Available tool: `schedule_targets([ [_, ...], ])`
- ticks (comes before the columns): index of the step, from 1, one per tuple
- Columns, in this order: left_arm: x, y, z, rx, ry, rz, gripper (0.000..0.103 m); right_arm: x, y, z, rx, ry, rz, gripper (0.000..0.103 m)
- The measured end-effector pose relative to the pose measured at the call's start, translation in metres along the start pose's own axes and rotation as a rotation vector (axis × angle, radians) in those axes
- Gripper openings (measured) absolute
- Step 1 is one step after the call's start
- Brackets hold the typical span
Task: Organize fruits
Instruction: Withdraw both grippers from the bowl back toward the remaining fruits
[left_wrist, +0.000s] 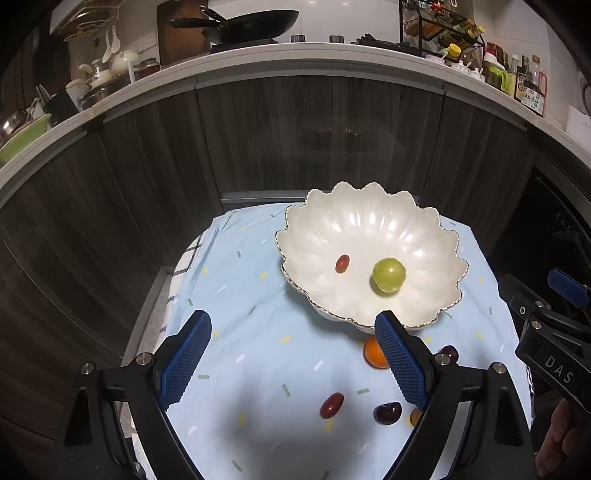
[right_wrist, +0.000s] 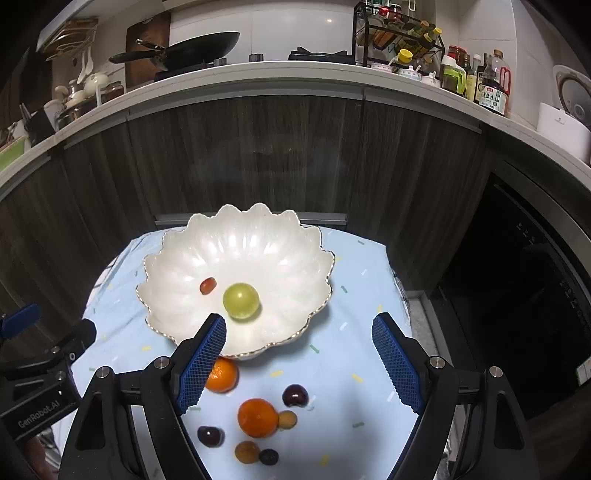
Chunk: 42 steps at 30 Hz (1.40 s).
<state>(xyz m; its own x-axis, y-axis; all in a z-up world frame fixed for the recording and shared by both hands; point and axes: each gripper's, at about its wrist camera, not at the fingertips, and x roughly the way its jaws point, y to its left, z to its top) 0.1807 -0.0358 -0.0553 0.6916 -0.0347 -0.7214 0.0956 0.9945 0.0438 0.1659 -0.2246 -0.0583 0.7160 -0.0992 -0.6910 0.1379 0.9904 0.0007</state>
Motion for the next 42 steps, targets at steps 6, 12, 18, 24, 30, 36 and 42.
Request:
schedule_targets([
  [6,0.000,0.001,-0.007,0.006,-0.004,0.006,0.091,0.001,-0.001,-0.006,-0.001,0.006,-0.001,0.082],
  [12,0.008,0.000,-0.016,0.012,0.000,0.002,0.091,0.004,0.001,-0.015,-0.008,0.019,-0.005,0.082],
  [18,0.015,0.000,-0.027,0.021,0.017,-0.007,0.090,0.009,0.002,-0.028,-0.003,0.037,-0.005,0.082],
  [24,0.027,-0.003,-0.040,0.044,0.053,-0.009,0.087,0.016,0.001,-0.041,0.001,0.064,-0.005,0.082],
  [30,0.035,-0.006,-0.055,0.059,0.080,-0.021,0.086,0.021,0.000,-0.056,-0.006,0.092,-0.010,0.082],
  [36,0.044,-0.009,-0.070,0.082,0.110,-0.028,0.082,0.028,-0.001,-0.071,-0.007,0.127,-0.010,0.082],
  [42,0.053,-0.012,-0.082,0.074,0.132,-0.043,0.077,0.032,-0.001,-0.083,-0.006,0.152,-0.008,0.081],
])
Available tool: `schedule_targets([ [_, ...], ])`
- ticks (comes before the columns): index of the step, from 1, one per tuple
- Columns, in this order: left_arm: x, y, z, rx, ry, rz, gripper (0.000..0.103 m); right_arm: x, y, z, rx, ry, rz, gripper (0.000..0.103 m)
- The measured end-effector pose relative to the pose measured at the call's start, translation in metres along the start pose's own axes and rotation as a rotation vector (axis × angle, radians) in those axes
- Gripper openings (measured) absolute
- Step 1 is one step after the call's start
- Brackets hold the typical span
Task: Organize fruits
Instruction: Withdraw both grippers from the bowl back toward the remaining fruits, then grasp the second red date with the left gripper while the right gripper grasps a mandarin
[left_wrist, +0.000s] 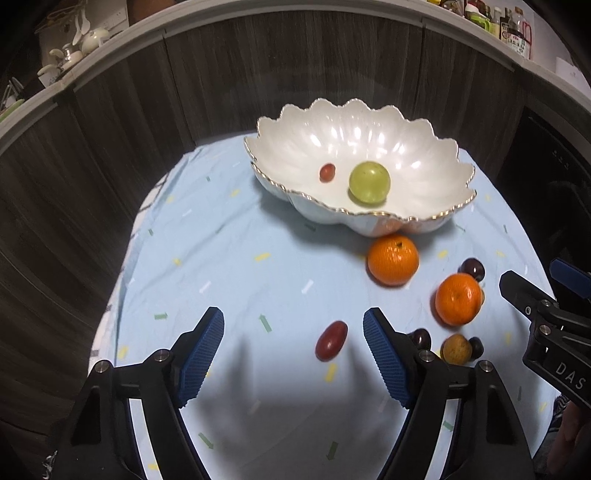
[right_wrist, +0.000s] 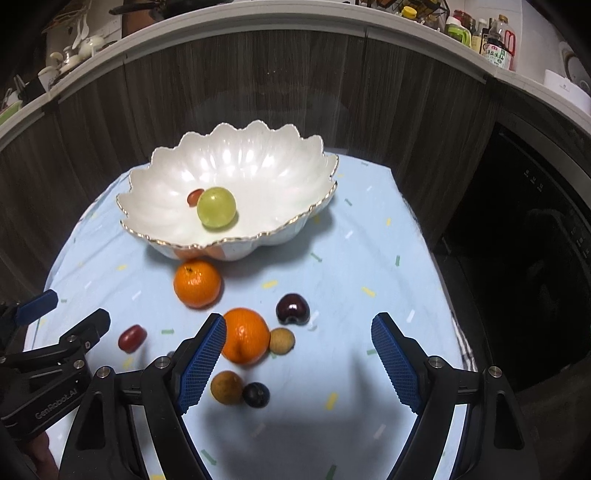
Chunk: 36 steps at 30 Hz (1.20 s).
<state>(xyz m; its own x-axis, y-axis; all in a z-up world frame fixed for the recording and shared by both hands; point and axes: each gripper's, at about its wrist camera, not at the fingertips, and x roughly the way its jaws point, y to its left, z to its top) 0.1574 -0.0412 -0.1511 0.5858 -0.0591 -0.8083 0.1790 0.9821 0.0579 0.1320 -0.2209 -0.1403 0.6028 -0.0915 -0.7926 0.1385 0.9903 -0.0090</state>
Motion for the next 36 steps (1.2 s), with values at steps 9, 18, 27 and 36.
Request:
schedule_targets([
  [9,0.016,-0.002,-0.011,0.019,0.035,-0.004,0.072,0.012,0.003,-0.010,-0.006,0.036,0.012,0.081],
  [18,0.033,-0.002,-0.016,0.022,0.064,-0.001,0.063,0.020,0.010,-0.010,-0.025,0.036,0.027,0.079],
  [27,0.043,-0.008,-0.015,0.039,0.077,-0.015,0.054,0.029,0.010,-0.010,-0.010,0.052,0.068,0.070],
  [36,0.050,-0.007,-0.015,0.027,0.095,-0.039,0.048,0.038,0.019,-0.009,-0.024,0.067,0.091,0.064],
])
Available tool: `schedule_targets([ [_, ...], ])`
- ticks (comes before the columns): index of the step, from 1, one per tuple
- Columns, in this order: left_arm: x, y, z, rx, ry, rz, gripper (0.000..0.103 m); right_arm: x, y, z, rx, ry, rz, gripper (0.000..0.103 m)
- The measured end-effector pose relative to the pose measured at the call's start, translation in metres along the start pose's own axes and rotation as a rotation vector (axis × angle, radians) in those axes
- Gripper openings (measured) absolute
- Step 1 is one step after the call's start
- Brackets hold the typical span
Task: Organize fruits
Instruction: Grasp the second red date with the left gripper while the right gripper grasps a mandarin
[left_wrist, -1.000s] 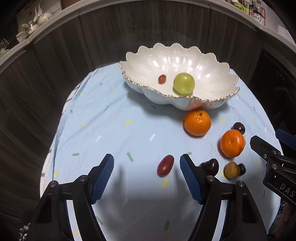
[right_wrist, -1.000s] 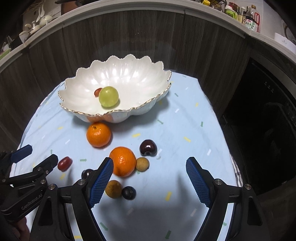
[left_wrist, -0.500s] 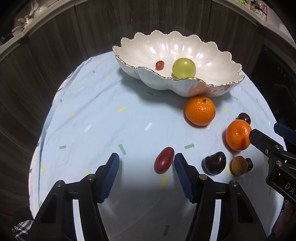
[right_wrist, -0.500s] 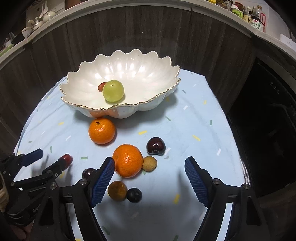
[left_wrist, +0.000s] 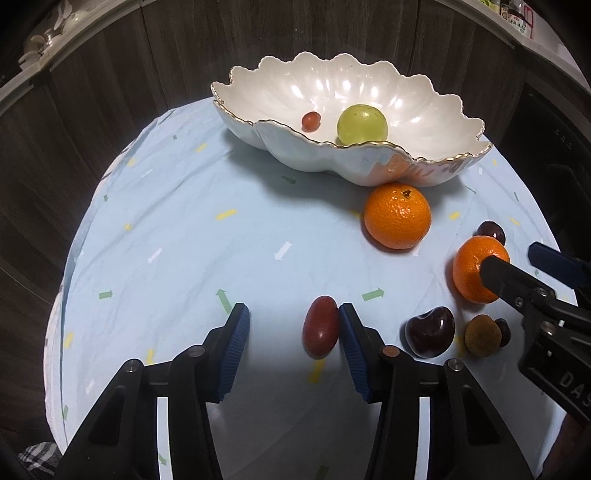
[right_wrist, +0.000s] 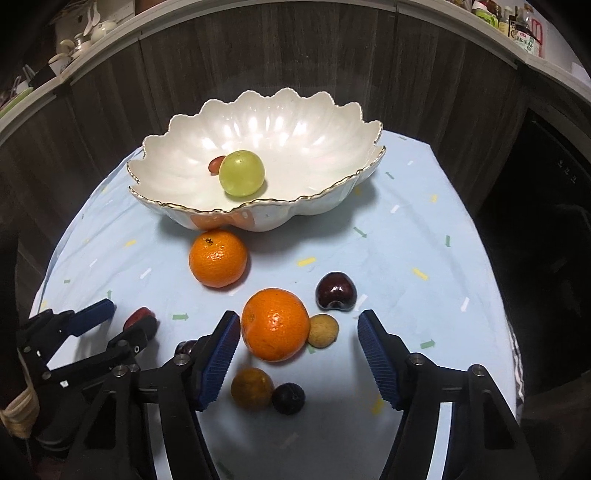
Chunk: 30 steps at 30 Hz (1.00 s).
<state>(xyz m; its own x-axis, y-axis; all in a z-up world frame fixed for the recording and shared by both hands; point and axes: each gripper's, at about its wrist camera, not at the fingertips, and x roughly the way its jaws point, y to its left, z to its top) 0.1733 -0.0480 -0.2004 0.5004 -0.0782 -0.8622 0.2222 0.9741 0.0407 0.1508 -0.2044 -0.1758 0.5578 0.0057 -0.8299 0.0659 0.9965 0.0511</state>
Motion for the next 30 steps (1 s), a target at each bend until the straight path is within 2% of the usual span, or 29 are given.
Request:
schedule_targets([
  [8,0.002,-0.002,-0.001,-0.006,-0.004,-0.008,0.040,0.013,0.005,0.003,0.015,0.022,0.044,0.052],
  [11,0.002,-0.002,-0.001,-0.009,-0.009,-0.012,0.034,0.014,0.011,0.004,-0.006,0.014,0.052,0.041],
  [16,0.001,-0.003,-0.001,-0.011,-0.010,-0.014,0.020,0.015,0.012,0.005,0.001,0.010,0.056,0.038],
  [30,-0.008,-0.004,0.001,-0.024,-0.035,0.003,0.019,0.005,0.009,0.004,0.015,-0.006,0.061,0.036],
])
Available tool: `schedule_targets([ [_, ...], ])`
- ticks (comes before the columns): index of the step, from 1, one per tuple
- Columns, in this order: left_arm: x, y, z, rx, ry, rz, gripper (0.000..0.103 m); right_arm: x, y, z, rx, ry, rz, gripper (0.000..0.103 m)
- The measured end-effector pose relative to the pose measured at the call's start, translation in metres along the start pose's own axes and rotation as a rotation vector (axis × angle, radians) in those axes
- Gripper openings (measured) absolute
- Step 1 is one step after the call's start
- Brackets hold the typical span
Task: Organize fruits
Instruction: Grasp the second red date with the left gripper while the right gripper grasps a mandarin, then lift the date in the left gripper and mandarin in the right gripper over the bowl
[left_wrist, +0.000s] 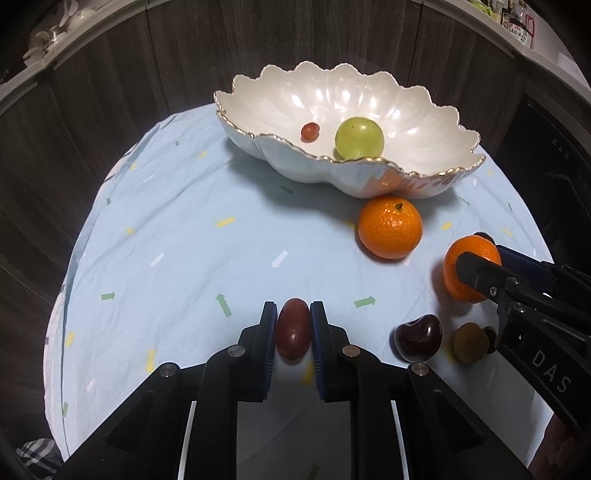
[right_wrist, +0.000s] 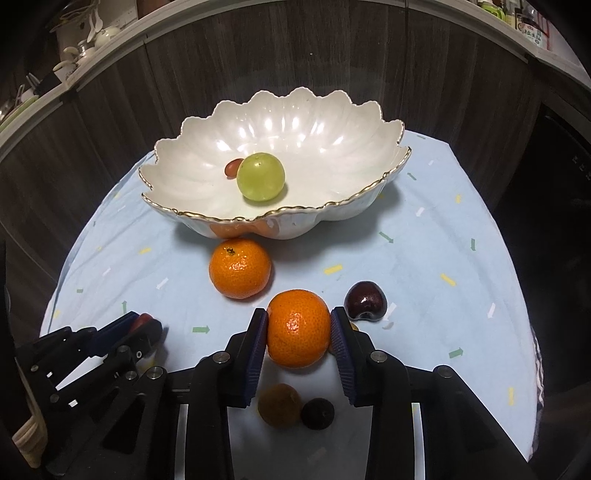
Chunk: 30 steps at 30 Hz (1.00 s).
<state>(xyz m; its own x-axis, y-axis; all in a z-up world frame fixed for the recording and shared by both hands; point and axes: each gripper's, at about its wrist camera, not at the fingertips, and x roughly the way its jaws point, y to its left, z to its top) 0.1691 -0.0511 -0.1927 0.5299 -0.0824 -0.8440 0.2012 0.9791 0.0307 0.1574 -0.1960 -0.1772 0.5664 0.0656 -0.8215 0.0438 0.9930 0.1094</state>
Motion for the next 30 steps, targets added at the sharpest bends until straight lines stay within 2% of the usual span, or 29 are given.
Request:
schedule_targets([
  [30,-0.035,-0.003,0.022,-0.010,-0.068,0.000,0.019,-0.040,0.002,0.019,-0.015,-0.099,0.008,0.033],
])
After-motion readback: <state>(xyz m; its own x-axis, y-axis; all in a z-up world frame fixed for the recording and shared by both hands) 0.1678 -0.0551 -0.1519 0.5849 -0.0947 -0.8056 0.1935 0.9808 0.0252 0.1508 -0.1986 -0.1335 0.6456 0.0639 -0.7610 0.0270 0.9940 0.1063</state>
